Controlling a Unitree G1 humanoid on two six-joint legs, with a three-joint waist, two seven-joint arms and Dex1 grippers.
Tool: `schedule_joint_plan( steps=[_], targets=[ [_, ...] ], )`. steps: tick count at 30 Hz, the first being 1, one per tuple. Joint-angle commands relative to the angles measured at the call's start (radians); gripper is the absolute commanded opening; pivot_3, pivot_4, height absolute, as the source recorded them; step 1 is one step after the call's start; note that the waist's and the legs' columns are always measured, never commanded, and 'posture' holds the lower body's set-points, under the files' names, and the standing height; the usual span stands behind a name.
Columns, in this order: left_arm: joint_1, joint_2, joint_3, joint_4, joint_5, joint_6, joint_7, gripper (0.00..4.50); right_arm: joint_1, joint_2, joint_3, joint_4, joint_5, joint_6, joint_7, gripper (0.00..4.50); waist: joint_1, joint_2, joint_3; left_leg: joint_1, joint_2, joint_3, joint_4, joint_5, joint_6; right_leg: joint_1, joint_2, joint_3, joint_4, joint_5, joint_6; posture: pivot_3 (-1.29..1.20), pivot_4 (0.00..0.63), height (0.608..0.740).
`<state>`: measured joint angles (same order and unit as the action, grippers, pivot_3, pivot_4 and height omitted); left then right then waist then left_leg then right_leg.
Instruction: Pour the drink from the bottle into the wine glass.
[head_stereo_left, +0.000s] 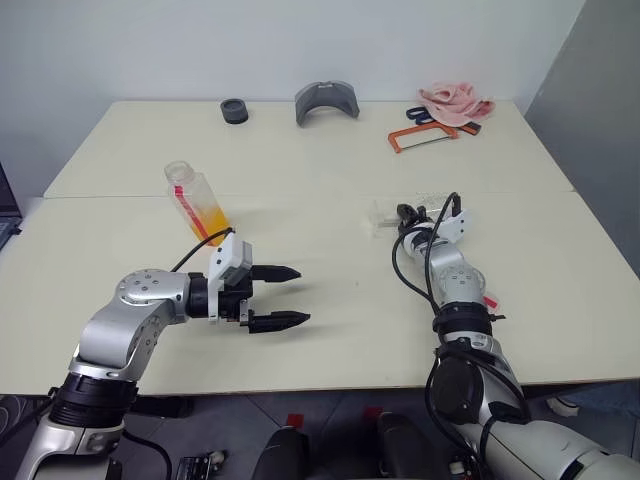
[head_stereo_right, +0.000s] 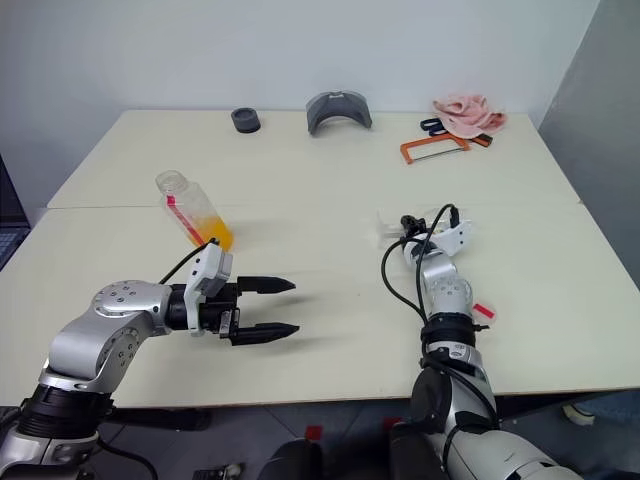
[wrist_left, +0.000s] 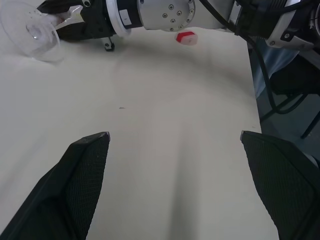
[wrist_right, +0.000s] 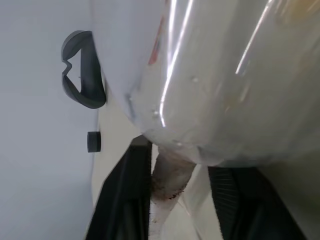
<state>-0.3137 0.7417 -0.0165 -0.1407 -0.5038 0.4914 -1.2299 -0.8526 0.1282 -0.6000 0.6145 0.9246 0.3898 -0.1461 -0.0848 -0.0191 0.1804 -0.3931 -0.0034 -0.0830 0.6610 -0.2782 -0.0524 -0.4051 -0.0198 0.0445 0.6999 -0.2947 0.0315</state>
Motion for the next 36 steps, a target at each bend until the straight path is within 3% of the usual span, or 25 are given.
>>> schedule_joint_plan(
  steps=[1, 6, 9, 13, 16, 29, 36],
  targets=[
    [-0.008, -0.005, 0.012, 0.006, -0.004, -0.013, 0.01, 4.5, -0.017, 0.024, 0.005, -0.027, 0.026, 0.008, 0.009, 0.38, 0.0, 0.0, 0.0, 0.0, 0.0, 0.0, 0.0, 0.0, 0.0, 0.0, 0.0, 0.0, 0.0, 0.0, 0.0, 0.0, 0.15, 0.74],
    [-0.04, -0.054, 0.057, 0.066, 0.016, -0.05, 0.106, 4.5, 0.016, 0.017, 0.049, -0.139, 0.036, 0.07, 0.019, 0.22, 0.001, 0.001, 0.001, -0.001, 0.0, 0.0, 0.0, 0.0, 0.0, 0.0, 0.0, 0.0, 0.0, 0.0, 0.0, 0.0, 0.15, 0.74],
    [-0.051, -0.072, 0.067, 0.08, 0.031, -0.075, 0.146, 4.5, 0.05, -0.018, 0.147, -0.225, -0.055, 0.076, 0.071, 0.22, 0.001, 0.002, 0.001, -0.002, 0.0, -0.001, 0.0, 0.0, 0.0, -0.001, -0.001, 0.0, 0.0, 0.0, 0.0, 0.0, 0.15, 0.74],
    [-0.065, -0.085, 0.073, 0.086, 0.033, -0.095, 0.171, 4.5, 0.151, -0.174, 0.501, -0.304, -0.45, -0.081, 0.258, 0.22, 0.001, 0.002, 0.001, -0.003, -0.002, 0.0, 0.0, 0.0, 0.0, -0.002, -0.001, 0.0, -0.001, 0.0, 0.0, 0.0, 0.15, 0.74],
    [-0.073, -0.087, 0.074, 0.095, 0.04, -0.105, 0.181, 4.5, 0.213, -0.243, 0.651, -0.266, -0.647, -0.227, 0.322, 0.22, 0.001, 0.002, 0.001, -0.002, -0.002, 0.0, 0.0, 0.0, 0.0, -0.002, -0.001, 0.0, -0.002, 0.0, 0.0, 0.0, 0.15, 0.74],
    [-0.042, -0.075, 0.079, 0.101, 0.057, -0.132, 0.183, 4.5, 0.346, -0.261, 0.737, -0.09, -0.896, -0.508, 0.392, 0.22, 0.003, -0.001, -0.001, 0.0, -0.001, -0.001, 0.001, 0.0, 0.0, 0.001, -0.001, -0.001, -0.001, 0.0, 0.0, 0.0, 0.15, 0.74],
    [-0.013, -0.078, 0.121, 0.107, 0.094, -0.165, 0.267, 4.5, 0.244, -0.182, 0.745, -0.09, -0.862, -0.6, 0.505, 0.22, -0.004, -0.001, -0.001, 0.001, 0.0, -0.002, 0.0, 0.0, 0.0, 0.001, 0.0, 0.0, -0.001, 0.0, 0.0, 0.0, 0.15, 0.74]
  ],
)
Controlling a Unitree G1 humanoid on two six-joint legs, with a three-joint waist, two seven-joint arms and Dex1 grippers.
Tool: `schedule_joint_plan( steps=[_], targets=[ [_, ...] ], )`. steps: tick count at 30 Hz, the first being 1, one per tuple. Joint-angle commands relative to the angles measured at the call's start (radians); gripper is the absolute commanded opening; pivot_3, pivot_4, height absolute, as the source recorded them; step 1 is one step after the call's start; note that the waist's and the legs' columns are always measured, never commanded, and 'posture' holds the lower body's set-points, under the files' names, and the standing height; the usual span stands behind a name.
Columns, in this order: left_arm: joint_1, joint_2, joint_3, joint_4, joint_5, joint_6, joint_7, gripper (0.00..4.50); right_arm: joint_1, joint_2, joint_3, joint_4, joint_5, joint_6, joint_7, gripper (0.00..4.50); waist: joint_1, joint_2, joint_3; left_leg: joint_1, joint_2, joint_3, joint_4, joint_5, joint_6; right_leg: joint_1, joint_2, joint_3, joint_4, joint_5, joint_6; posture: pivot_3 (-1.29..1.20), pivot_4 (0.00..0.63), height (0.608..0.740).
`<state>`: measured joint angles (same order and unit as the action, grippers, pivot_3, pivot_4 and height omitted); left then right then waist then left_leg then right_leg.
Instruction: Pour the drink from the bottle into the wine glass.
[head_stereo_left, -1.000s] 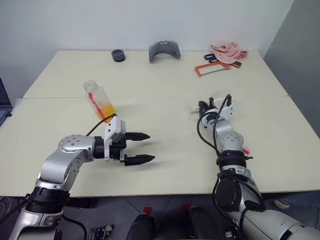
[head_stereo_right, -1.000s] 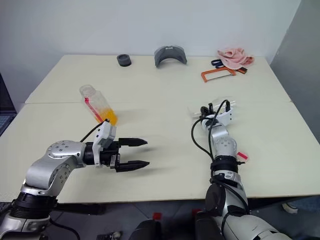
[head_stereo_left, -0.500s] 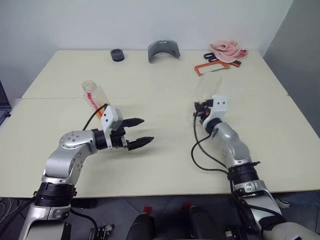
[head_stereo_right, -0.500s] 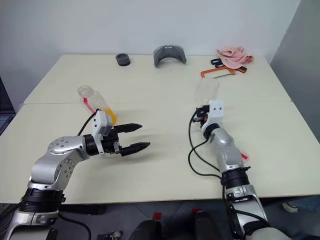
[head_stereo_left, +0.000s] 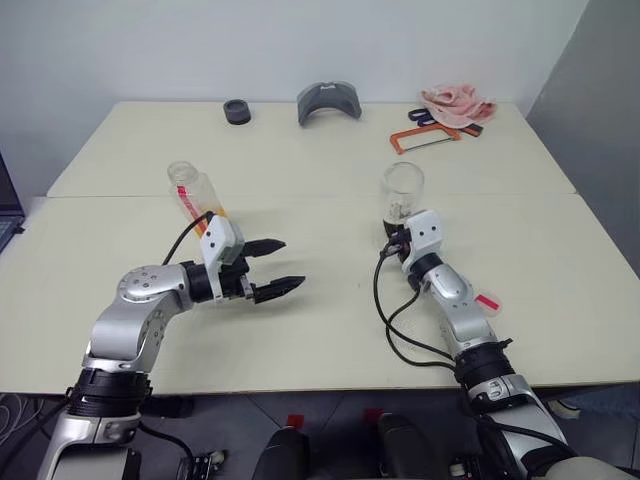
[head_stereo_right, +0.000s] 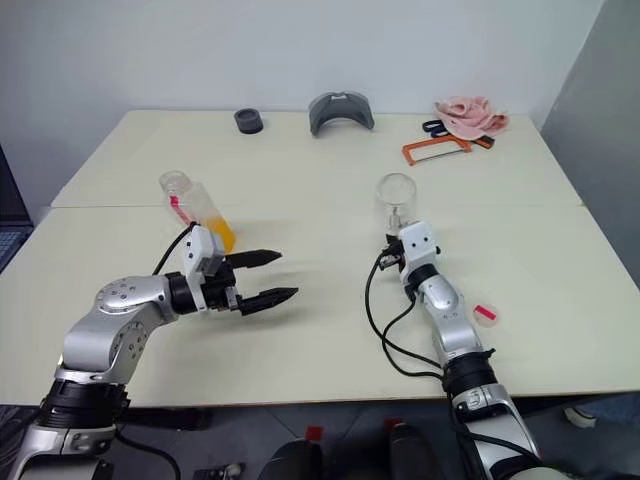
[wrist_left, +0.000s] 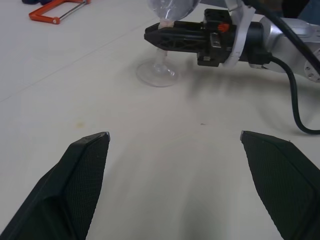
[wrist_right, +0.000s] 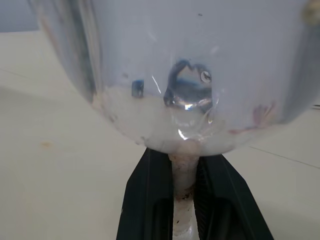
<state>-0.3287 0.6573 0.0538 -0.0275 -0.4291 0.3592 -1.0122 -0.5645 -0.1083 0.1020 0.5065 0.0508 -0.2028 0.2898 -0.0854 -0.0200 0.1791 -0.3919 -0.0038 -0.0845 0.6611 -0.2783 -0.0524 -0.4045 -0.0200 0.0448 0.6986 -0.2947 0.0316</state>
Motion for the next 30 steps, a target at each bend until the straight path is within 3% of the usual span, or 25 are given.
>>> schedule_joint_plan(
  steps=[1, 10, 21, 30],
  targets=[
    [0.008, 0.006, 0.06, -0.006, 0.024, -0.036, 0.066, 4.5, -0.068, 0.074, 0.044, 0.03, 0.019, -0.005, 0.088, 0.22, -0.006, 0.0, 0.0, 0.0, 0.0, 0.0, 0.0, 0.0, 0.0, 0.0, 0.0, 0.001, 0.0, 0.0, 0.0, 0.0, 0.15, 0.74],
    [0.082, 0.022, 0.127, -0.098, -0.003, 0.001, 0.138, 4.5, -0.292, 0.197, 0.074, 0.34, -0.014, -0.04, 0.218, 0.22, 0.005, 0.001, 0.001, 0.0, 0.003, -0.003, -0.001, 0.0, 0.0, -0.002, 0.0, -0.001, 0.001, 0.001, -0.002, 0.0, 0.15, 0.74],
    [0.1, 0.021, 0.162, -0.159, -0.031, 0.033, 0.176, 4.5, -0.332, 0.2, 0.059, 0.5, -0.046, -0.081, 0.246, 0.22, 0.013, 0.001, 0.001, 0.0, 0.0, -0.004, 0.0, 0.0, 0.0, -0.001, -0.002, -0.002, 0.001, 0.001, -0.002, 0.0, 0.15, 0.74],
    [0.078, 0.018, 0.156, -0.164, -0.045, 0.036, 0.182, 4.5, -0.32, 0.206, 0.047, 0.475, -0.041, -0.077, 0.252, 3.29, 0.009, 0.001, 0.001, 0.0, 0.0, -0.003, 0.0, 0.0, 0.0, -0.001, -0.002, -0.001, 0.001, 0.001, -0.002, 0.0, 0.15, 0.74]
  ],
)
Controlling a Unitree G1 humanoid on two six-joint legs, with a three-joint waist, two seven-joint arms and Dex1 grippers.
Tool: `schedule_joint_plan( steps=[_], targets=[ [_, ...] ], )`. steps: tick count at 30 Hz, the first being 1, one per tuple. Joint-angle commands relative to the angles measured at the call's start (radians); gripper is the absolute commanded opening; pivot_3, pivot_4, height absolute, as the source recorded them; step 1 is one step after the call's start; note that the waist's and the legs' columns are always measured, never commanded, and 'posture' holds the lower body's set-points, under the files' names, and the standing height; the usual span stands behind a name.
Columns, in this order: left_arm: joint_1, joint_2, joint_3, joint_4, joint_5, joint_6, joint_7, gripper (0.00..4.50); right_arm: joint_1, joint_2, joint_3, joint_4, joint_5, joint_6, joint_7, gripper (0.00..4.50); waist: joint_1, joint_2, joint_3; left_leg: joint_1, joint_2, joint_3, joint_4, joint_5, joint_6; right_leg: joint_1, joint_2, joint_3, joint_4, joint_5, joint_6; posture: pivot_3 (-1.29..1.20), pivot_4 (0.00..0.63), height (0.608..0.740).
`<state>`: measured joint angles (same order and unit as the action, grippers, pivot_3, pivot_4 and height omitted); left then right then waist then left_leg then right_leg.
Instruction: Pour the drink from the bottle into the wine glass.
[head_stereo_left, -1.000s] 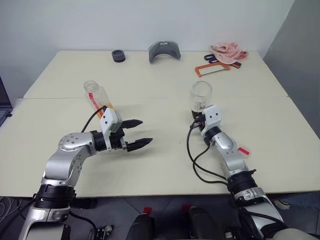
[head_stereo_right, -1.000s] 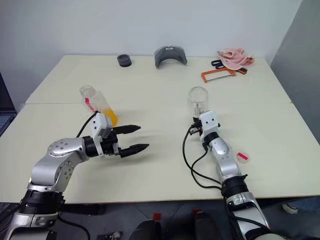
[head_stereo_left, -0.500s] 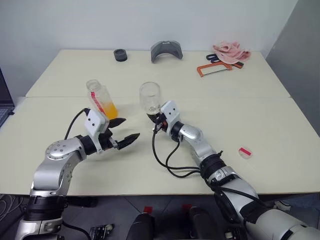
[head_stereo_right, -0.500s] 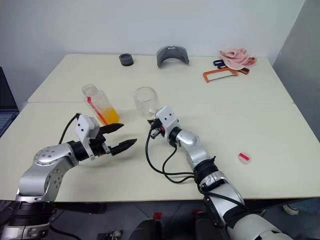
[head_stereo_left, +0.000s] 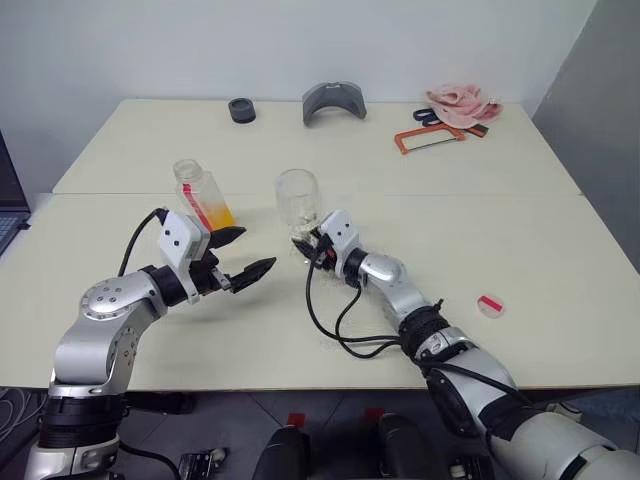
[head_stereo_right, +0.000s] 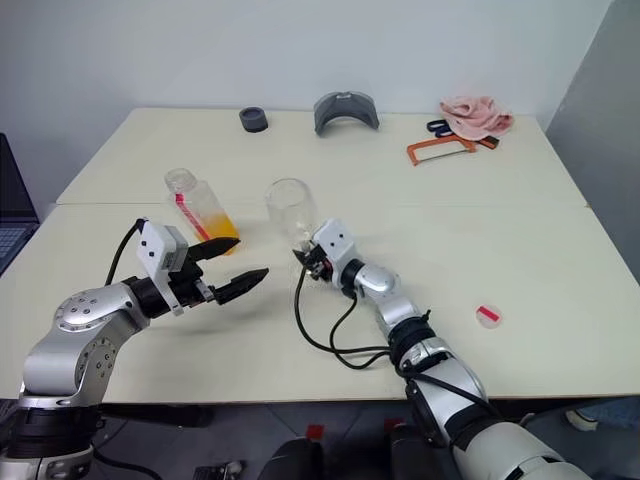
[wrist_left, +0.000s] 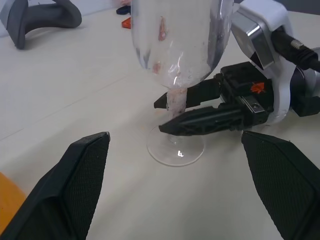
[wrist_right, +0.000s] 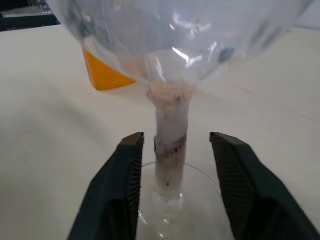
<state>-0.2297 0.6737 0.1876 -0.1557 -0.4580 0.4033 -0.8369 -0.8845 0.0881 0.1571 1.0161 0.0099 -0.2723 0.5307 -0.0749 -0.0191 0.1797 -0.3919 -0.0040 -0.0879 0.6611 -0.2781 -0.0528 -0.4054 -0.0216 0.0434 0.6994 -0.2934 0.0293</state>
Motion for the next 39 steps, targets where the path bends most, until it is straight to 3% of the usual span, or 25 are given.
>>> schedule_joint_plan(
  steps=[1, 3, 4, 11, 18, 26, 29, 39],
  targets=[
    [-0.023, 0.001, 0.023, -0.037, -0.019, -0.007, 0.008, 4.5, 0.006, 0.01, -0.007, -0.042, 0.0, -0.006, 0.013, 3.6, -0.003, 0.0, 0.0, 0.0, 0.0, 0.0, 0.0, 0.0, 0.0, 0.0, 0.0, 0.0, 0.0, 0.0, 0.0, 0.0, 0.15, 0.74],
    [-0.027, 0.0, 0.026, -0.039, -0.022, -0.007, 0.011, 4.5, 0.023, 0.008, -0.003, -0.066, 0.002, 0.0, 0.024, 4.36, -0.005, 0.0, 0.0, 0.0, 0.0, 0.0, 0.0, 0.0, 0.0, 0.0, 0.0, 0.0, 0.0, 0.0, 0.0, 0.0, 0.15, 0.74],
    [-0.028, 0.0, 0.027, -0.039, -0.023, -0.007, 0.013, 4.5, 0.03, 0.007, -0.002, -0.075, 0.002, 0.002, 0.028, 4.44, -0.006, 0.0, 0.0, 0.0, 0.0, 0.0, 0.0, 0.0, 0.0, 0.0, 0.0, 0.0, 0.0, 0.0, 0.0, 0.0, 0.15, 0.74],
    [-0.017, -0.006, 0.052, -0.086, -0.052, 0.003, 0.039, 4.5, 0.154, -0.057, 0.021, -0.269, 0.0, 0.058, 0.09, 4.44, -0.005, 0.0, 0.0, 0.0, 0.0, 0.0, 0.0, 0.0, 0.0, 0.0, 0.0, 0.0, 0.0, 0.0, 0.0, 0.0, 0.15, 0.74],
    [0.06, -0.049, 0.092, -0.163, -0.079, 0.005, 0.105, 4.5, 0.36, -0.209, 0.051, -0.671, 0.021, 0.248, 0.188, 4.44, 0.0, 0.0, 0.0, -0.001, 0.001, 0.0, 0.0, 0.0, 0.0, 0.0, 0.0, 0.0, 0.0, 0.0, 0.0, 0.0, 0.15, 0.74],
    [0.181, -0.151, 0.115, -0.09, 0.065, -0.11, 0.289, 4.5, 0.536, -0.444, 0.053, -1.153, 0.136, 0.464, 0.356, 4.44, 0.01, 0.0, 0.0, -0.001, 0.001, 0.0, 0.0, 0.0, 0.0, 0.0, 0.0, 0.0, -0.001, 0.0, 0.0, 0.0, 0.15, 0.74],
    [0.151, -0.212, 0.162, 0.02, 0.131, -0.189, 0.431, 4.5, 0.588, -0.536, 0.023, -1.358, 0.241, 0.584, 0.408, 4.44, 0.024, -0.001, 0.0, -0.001, 0.0, -0.001, 0.001, 0.0, 0.0, 0.001, -0.001, -0.001, -0.002, 0.0, 0.0, 0.0, 0.15, 0.74],
    [-0.004, -0.169, 0.13, 0.2, 0.163, -0.21, 0.4, 4.5, 0.542, -0.56, 0.032, -1.481, 0.299, 0.688, 0.35, 4.44, 0.038, -0.002, -0.001, -0.001, -0.001, -0.003, 0.001, 0.0, 0.0, 0.002, 0.0, -0.003, -0.002, 0.0, 0.0, 0.0, 0.15, 0.74]
  ],
)
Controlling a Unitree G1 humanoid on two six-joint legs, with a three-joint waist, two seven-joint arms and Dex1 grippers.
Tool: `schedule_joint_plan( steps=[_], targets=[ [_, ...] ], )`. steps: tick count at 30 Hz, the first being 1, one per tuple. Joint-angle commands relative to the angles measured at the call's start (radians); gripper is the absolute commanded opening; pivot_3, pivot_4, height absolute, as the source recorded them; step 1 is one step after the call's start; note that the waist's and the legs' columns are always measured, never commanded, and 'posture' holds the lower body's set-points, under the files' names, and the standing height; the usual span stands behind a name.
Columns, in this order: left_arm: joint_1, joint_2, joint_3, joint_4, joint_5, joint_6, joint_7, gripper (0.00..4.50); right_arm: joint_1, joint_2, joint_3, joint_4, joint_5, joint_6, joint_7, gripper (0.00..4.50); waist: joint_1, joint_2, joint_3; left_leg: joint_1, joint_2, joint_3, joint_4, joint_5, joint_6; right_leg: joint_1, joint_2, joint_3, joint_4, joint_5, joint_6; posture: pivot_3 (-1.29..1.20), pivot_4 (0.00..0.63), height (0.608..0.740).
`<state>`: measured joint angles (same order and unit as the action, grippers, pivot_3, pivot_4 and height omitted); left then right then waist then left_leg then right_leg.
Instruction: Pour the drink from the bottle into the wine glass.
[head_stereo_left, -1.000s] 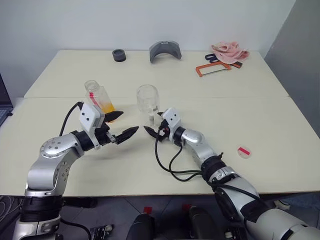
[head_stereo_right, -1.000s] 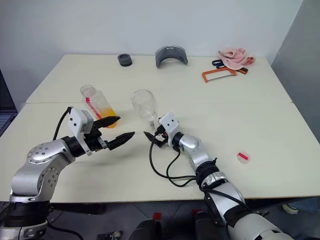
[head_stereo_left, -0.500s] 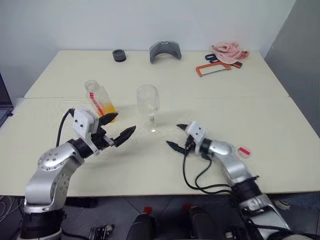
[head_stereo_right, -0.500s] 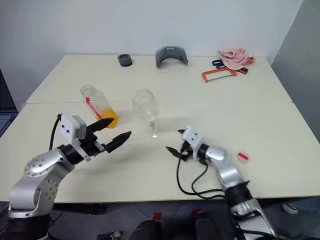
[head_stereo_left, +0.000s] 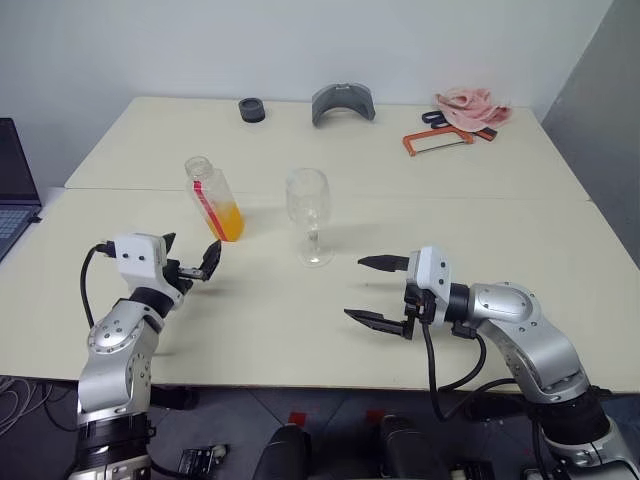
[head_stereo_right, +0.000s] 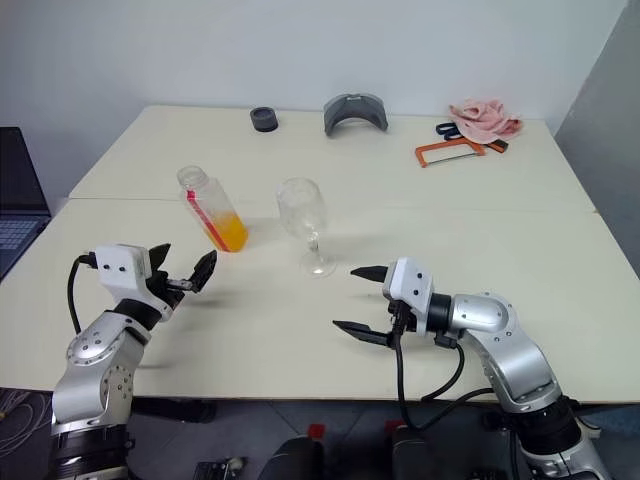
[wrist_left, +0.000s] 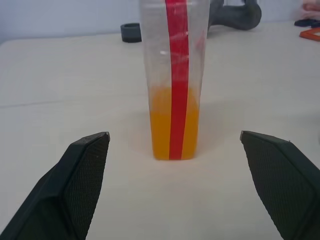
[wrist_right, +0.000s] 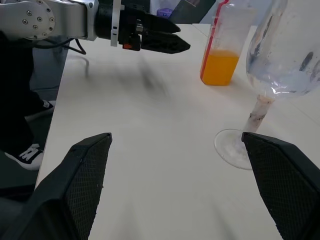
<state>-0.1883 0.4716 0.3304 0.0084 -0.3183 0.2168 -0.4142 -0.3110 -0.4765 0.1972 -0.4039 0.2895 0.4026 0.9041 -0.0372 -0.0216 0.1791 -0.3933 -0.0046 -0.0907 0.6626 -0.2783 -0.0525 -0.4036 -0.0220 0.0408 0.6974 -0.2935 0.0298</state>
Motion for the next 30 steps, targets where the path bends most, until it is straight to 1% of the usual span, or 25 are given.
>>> schedule_joint_plan(
  steps=[1, 6, 11, 22, 30],
  targets=[
    [-0.065, 0.041, -0.017, 0.058, 0.028, -0.027, -0.027, 4.5, -0.036, 0.006, -0.006, -0.07, 0.021, 0.02, -0.03, 4.44, 0.001, 0.0, 0.0, 0.0, 0.0, 0.0, 0.0, 0.0, 0.0, 0.0, 0.0, 0.0, 0.0, 0.0, 0.0, 0.0, 0.15, 0.74],
    [-0.141, 0.065, -0.036, 0.144, 0.045, -0.055, -0.058, 4.5, -0.044, -0.001, 0.0, -0.111, 0.03, 0.047, -0.046, 4.44, 0.003, 0.0, 0.0, 0.0, -0.001, 0.0, 0.0, 0.0, 0.0, 0.0, 0.0, 0.0, 0.0, 0.0, 0.0, 0.0, 0.15, 0.74],
    [-0.183, 0.073, -0.052, 0.198, 0.059, -0.081, -0.078, 4.5, -0.055, 0.004, -0.006, -0.116, 0.023, 0.083, -0.082, 4.44, 0.003, 0.0, 0.0, 0.0, 0.0, 0.0, 0.0, 0.0, 0.0, 0.0, 0.0, 0.0, 0.0, 0.0, 0.0, 0.0, 0.15, 0.74],
    [-0.31, 0.084, -0.074, 0.361, 0.082, -0.139, -0.128, 4.5, -0.091, 0.036, -0.028, -0.136, 0.084, 0.16, -0.148, 4.44, 0.003, 0.0, 0.0, -0.001, -0.001, 0.0, 0.0, 0.0, 0.0, -0.001, 0.0, 0.0, 0.0, 0.0, 0.0, 0.0, 0.15, 0.74],
    [-0.391, 0.088, -0.085, 0.462, 0.089, -0.172, -0.155, 4.5, -0.09, 0.03, -0.016, -0.145, 0.084, 0.158, -0.168, 4.44, 0.003, 0.0, 0.0, -0.001, -0.001, -0.001, 0.0, 0.0, 0.0, -0.001, 0.0, -0.001, 0.0, 0.0, 0.0, 0.0, 0.15, 0.74]
  ],
)
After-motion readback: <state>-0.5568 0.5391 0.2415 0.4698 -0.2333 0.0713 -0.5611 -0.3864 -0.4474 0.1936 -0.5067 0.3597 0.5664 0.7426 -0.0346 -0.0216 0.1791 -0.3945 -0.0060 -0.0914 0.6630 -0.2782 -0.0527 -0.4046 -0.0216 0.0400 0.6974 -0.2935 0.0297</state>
